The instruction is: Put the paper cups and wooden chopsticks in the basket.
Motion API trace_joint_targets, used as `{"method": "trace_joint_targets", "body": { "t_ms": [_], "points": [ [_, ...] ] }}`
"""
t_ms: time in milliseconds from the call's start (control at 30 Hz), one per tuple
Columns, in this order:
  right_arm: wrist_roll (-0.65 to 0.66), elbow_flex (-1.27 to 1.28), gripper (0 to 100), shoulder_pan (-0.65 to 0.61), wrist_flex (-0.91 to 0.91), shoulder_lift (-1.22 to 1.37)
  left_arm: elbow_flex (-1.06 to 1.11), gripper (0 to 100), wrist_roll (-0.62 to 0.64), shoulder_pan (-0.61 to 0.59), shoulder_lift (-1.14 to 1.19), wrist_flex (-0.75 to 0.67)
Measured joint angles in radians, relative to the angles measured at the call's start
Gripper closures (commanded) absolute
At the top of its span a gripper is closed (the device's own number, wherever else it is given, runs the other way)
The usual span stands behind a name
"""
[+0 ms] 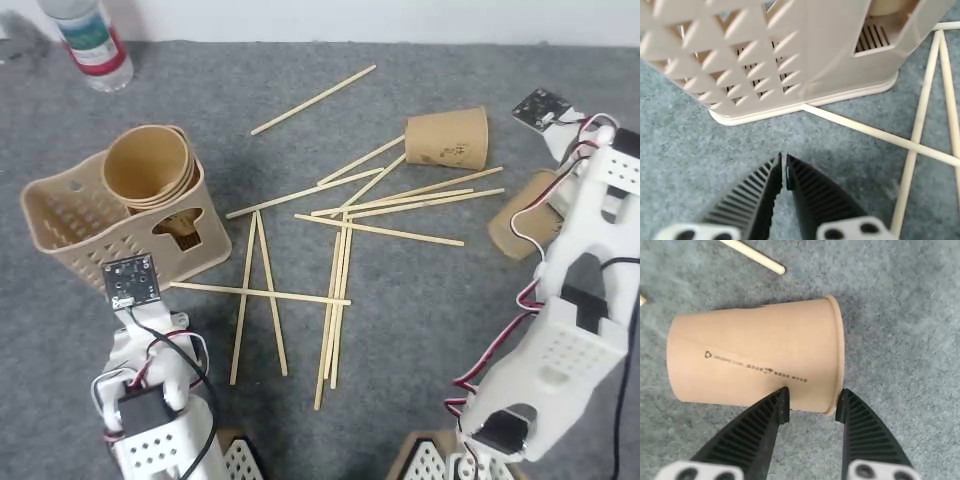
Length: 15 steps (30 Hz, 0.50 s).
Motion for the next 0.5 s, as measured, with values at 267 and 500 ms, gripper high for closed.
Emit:
{"method": "trace_joint_targets", "body": {
  "t_ms": [267,500],
  "points": [
    [0.000,-0.003,66.4,0.000,0.002,0.003,0.000,98,0.000,0.000,0.000,0.000],
    [0.020,-0.002,72.3,0.038,0.002,0.008,0.000,98,0.000,0.000,0.000,0.000]
  ]
}}
